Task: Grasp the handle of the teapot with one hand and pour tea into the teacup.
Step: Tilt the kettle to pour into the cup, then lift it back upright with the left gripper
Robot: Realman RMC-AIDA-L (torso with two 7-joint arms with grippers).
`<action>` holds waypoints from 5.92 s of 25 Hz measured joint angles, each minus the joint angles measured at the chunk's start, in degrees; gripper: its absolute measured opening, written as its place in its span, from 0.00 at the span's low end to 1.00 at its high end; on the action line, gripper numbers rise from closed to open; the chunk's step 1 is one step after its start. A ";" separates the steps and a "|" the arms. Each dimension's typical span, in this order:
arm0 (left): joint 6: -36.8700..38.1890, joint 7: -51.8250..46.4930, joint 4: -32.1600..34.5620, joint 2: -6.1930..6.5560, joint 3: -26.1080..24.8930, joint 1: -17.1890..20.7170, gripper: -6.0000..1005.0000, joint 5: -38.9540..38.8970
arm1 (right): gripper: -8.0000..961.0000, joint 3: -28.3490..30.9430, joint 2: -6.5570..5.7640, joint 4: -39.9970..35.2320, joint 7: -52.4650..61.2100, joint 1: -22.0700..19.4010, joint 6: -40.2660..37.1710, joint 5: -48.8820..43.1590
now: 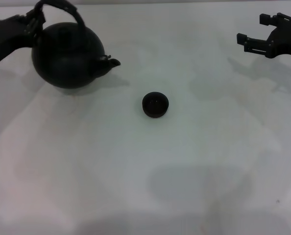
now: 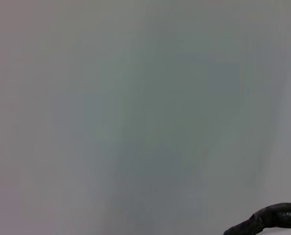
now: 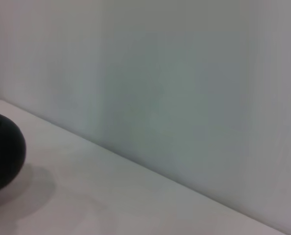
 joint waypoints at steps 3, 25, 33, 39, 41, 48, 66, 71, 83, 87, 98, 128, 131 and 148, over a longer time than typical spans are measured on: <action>-3.19 -6.07 5.58 -0.09 1.92 0.04 0.14 6.35 | 0.91 0.06 0.00 0.01 -0.09 -0.06 0.09 0.82; -7.99 -34.60 30.36 -0.28 12.91 -0.07 0.13 42.04 | 0.91 12.43 0.01 4.76 -6.16 -2.62 5.10 4.22; -8.20 -38.05 32.82 -0.25 15.70 -0.57 0.12 50.26 | 0.91 12.58 0.01 5.86 -6.14 -2.97 5.10 4.39; -8.37 -39.99 32.98 -0.28 16.69 -1.93 0.12 53.93 | 0.91 12.65 0.00 6.66 -6.16 -2.92 4.76 5.14; -8.40 -40.96 33.06 -0.29 16.77 -2.49 0.12 55.42 | 0.91 12.66 0.01 6.70 -6.17 -2.96 4.75 5.19; -8.98 -45.44 34.06 -0.31 20.45 -3.88 0.11 63.33 | 0.91 12.66 0.01 7.77 -6.78 -2.64 4.39 5.69; -9.28 -51.27 36.76 -0.31 26.17 -5.66 0.11 70.72 | 0.91 12.66 0.01 8.91 -7.61 -2.43 3.09 5.78; -9.28 -52.03 36.89 -0.31 27.21 -6.59 0.11 71.39 | 0.91 12.66 0.00 8.98 -7.68 -2.42 2.15 5.77; -9.28 -56.45 39.24 -0.40 31.32 -7.99 0.11 80.21 | 0.91 12.66 -0.15 8.99 -8.26 -2.43 1.15 5.74; -9.20 -56.47 40.01 -0.40 31.52 -8.04 0.11 80.54 | 0.91 12.66 -0.13 8.98 -8.28 -2.43 0.24 5.74; -8.56 -56.55 41.55 -0.29 32.29 -7.78 0.11 80.70 | 0.91 12.66 -0.08 8.96 -8.28 -2.43 -0.52 5.74; -8.31 -56.28 44.98 -0.31 36.01 -5.63 0.11 86.60 | 0.91 12.65 -0.09 9.47 -8.88 -2.42 -2.09 5.74; -8.32 -56.29 44.99 -0.31 36.00 -5.87 0.11 86.60 | 0.91 12.66 -0.08 9.50 -8.96 -2.38 -2.13 5.74; -8.30 -56.70 44.58 -0.38 37.71 -7.10 0.11 89.72 | 0.91 12.66 -0.09 9.49 -8.98 -2.34 -2.87 5.74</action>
